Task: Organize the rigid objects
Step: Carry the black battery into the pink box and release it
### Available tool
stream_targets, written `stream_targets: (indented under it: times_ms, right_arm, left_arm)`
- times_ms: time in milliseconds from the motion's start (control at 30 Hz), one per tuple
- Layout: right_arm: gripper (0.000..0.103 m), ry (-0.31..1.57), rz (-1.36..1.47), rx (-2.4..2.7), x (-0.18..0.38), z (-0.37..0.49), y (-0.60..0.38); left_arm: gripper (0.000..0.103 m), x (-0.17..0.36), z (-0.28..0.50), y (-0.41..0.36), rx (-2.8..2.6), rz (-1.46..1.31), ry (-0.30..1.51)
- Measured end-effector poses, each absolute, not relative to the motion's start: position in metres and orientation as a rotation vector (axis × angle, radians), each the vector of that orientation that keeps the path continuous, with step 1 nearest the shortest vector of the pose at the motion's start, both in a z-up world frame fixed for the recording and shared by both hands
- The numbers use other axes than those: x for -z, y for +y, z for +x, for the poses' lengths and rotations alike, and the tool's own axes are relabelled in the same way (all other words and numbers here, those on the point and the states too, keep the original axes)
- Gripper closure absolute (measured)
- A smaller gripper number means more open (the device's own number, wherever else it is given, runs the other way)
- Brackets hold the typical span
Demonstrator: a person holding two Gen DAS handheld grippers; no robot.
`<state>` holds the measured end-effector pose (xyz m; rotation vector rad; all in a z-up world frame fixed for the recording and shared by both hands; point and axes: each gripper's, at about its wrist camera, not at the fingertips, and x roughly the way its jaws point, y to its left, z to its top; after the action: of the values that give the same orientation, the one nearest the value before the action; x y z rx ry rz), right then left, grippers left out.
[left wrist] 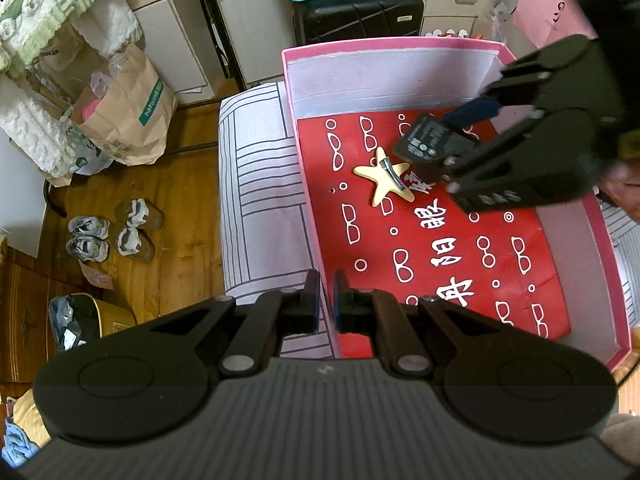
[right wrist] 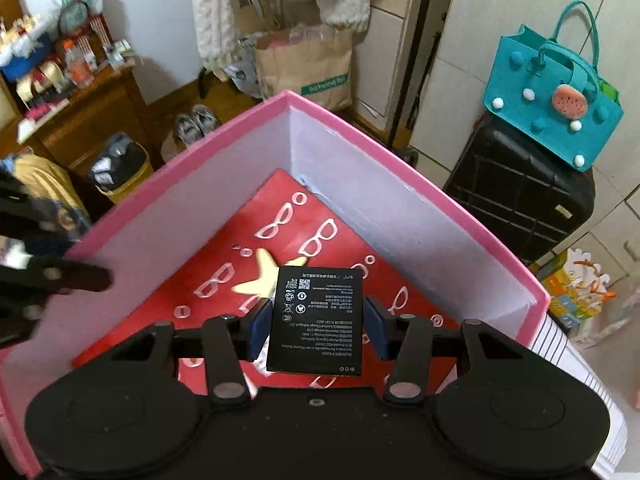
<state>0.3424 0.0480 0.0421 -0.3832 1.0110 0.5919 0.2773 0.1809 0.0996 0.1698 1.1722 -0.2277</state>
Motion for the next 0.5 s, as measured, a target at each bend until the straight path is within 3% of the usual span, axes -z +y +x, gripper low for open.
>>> stream_targets:
  times_ms: [267, 500]
  right_arm:
    - [0.048, 1.048, -0.398, -0.566, -0.022, 0.365, 0.057]
    - [0.047, 0.916, -0.285, -0.55, -0.078, 0.336, 0.017]
  left_arm:
    - [0.098, -0.1, 0.28, 0.183, 0.231, 0.17, 1.168]
    - [0.097, -0.099, 0.278, 0.184, 0.239, 0.16, 1.151]
